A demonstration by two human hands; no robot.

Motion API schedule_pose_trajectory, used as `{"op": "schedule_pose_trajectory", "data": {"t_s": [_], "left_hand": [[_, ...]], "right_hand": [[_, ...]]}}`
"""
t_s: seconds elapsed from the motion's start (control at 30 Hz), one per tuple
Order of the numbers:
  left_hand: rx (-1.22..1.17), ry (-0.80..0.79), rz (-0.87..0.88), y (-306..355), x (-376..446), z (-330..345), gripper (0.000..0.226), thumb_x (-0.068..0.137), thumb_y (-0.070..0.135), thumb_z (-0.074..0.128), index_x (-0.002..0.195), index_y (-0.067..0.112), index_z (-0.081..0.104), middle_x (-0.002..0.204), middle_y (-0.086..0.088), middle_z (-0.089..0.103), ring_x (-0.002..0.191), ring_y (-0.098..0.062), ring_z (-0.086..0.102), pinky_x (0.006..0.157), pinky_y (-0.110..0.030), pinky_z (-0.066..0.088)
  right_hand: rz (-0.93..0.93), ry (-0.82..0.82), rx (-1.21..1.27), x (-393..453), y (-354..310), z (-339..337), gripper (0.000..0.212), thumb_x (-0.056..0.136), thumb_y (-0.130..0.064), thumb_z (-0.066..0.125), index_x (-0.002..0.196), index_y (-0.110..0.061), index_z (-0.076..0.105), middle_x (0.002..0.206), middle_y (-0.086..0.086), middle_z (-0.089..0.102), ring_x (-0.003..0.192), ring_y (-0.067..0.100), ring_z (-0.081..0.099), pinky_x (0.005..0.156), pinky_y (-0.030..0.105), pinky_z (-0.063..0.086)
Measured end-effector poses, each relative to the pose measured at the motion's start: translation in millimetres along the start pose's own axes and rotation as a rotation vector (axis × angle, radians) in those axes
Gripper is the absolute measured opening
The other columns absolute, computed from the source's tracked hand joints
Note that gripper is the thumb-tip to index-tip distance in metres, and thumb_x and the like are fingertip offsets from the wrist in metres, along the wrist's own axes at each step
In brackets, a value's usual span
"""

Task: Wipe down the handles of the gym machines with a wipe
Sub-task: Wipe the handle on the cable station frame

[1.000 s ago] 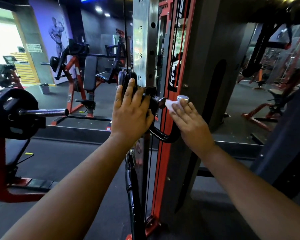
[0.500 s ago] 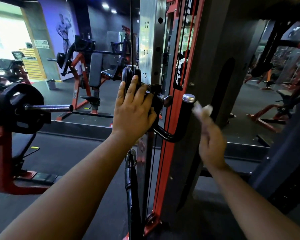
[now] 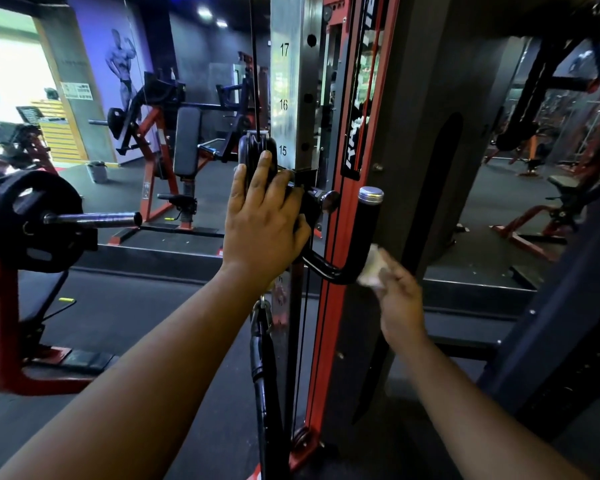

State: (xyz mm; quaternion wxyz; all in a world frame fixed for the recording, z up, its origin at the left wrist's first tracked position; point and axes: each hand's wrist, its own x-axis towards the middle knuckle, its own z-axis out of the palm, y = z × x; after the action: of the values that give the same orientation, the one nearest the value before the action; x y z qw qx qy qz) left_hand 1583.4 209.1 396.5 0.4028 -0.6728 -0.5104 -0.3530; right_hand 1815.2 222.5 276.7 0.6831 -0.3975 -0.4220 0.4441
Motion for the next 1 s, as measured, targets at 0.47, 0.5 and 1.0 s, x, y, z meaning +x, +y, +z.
{"op": "schedule_pose_trajectory", "data": {"t_s": [0.47,0.5,1.0], "left_hand": [[0.014,-0.020,0.002,-2,0,0,0.037,0.097,0.040,0.053,0.125,0.019,0.067,0.145,-0.009,0.057,0.154,-0.037,0.026,0.125,-0.057,0.016],[0.009,-0.016,-0.002,-4,-1,0,0.037,0.097,0.039,0.053,0.124,0.019,0.067,0.144,-0.009,0.057,0.154,-0.037,0.026,0.125,-0.056,0.016],[0.002,-0.028,-0.014,-8,-3,-3,0.036,0.099,0.038,0.051,0.124,0.018,0.068,0.144,-0.010,0.056,0.154,-0.036,0.026,0.127,-0.054,0.013]], "right_hand": [[-0.123,-0.496,-0.128,49,-84,46,0.070,0.090,-0.065,0.039,0.107,-0.003,0.066,0.102,0.018,0.066,0.094,0.032,0.061,0.090,0.043,0.050],[-0.157,-0.422,-0.115,44,-71,46,0.073,0.091,-0.066,0.045,0.115,0.000,0.065,0.106,0.023,0.066,0.098,0.032,0.062,0.092,0.044,0.050],[-0.009,-0.505,-0.230,31,-5,23,0.072,0.075,-0.084,0.058,0.099,-0.016,0.067,0.096,0.007,0.065,0.095,0.023,0.060,0.092,0.041,0.044]]}}
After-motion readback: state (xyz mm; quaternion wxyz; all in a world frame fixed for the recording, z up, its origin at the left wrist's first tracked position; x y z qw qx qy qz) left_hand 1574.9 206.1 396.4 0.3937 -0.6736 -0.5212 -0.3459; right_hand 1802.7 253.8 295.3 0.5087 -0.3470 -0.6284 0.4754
